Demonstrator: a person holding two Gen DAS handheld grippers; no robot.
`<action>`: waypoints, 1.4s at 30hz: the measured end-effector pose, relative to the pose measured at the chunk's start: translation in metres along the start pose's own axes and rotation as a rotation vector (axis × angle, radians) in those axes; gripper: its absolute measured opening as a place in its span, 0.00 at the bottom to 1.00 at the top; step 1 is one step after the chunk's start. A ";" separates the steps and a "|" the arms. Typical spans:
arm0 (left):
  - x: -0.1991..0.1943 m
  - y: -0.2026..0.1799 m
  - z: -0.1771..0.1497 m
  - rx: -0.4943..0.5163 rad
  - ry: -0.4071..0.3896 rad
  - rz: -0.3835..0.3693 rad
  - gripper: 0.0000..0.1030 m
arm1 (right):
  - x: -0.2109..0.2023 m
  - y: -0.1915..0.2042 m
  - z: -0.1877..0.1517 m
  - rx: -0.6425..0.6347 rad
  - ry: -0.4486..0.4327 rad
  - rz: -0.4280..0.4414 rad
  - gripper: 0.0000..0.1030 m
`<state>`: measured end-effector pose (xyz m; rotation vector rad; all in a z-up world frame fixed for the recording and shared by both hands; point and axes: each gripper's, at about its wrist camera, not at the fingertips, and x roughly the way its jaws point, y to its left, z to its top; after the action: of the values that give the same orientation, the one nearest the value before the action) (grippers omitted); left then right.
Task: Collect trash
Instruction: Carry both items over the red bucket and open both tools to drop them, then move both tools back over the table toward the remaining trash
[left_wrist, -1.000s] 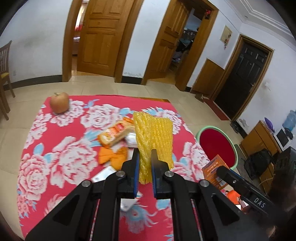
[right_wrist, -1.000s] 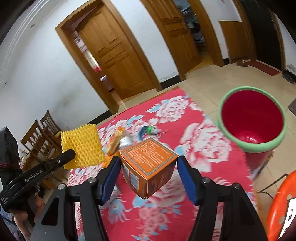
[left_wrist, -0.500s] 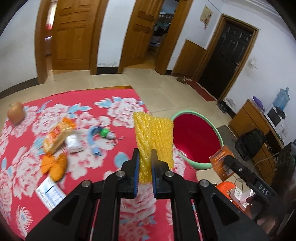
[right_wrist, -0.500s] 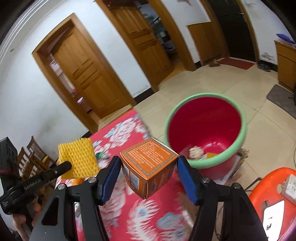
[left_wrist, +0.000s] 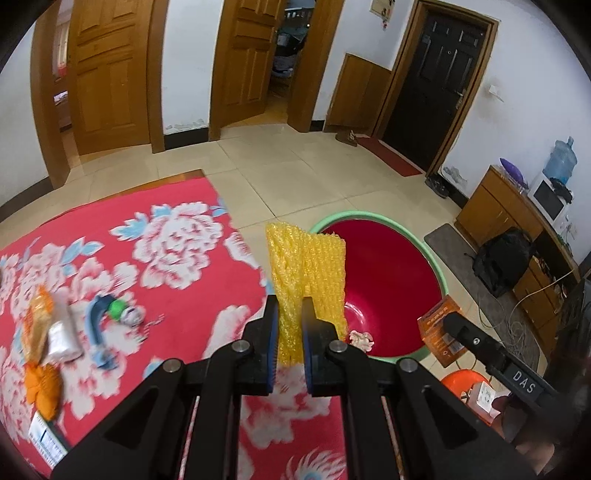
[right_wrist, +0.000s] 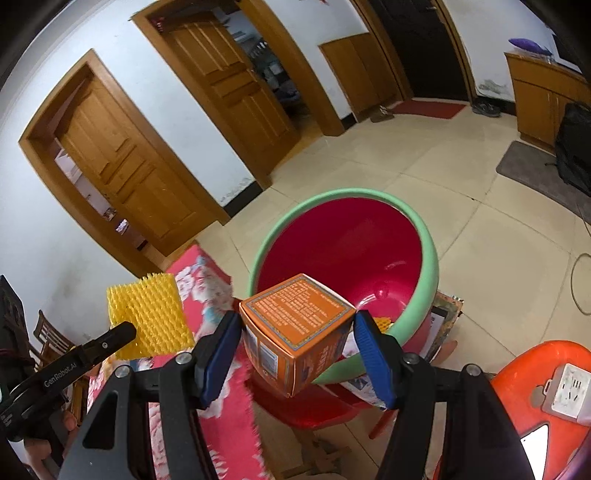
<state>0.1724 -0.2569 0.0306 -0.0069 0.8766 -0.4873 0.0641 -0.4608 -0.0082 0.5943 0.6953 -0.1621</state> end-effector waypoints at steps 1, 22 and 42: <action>0.005 -0.003 0.001 0.006 0.001 -0.002 0.09 | 0.004 -0.003 0.002 0.006 0.004 -0.007 0.64; 0.087 -0.042 0.001 0.070 0.117 -0.012 0.12 | 0.019 -0.029 0.024 0.078 0.004 -0.015 0.77; 0.019 -0.004 -0.008 -0.009 0.035 0.031 0.52 | -0.014 -0.006 0.013 0.073 -0.003 0.020 0.77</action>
<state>0.1751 -0.2671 0.0124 0.0068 0.9115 -0.4554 0.0589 -0.4740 0.0059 0.6702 0.6826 -0.1706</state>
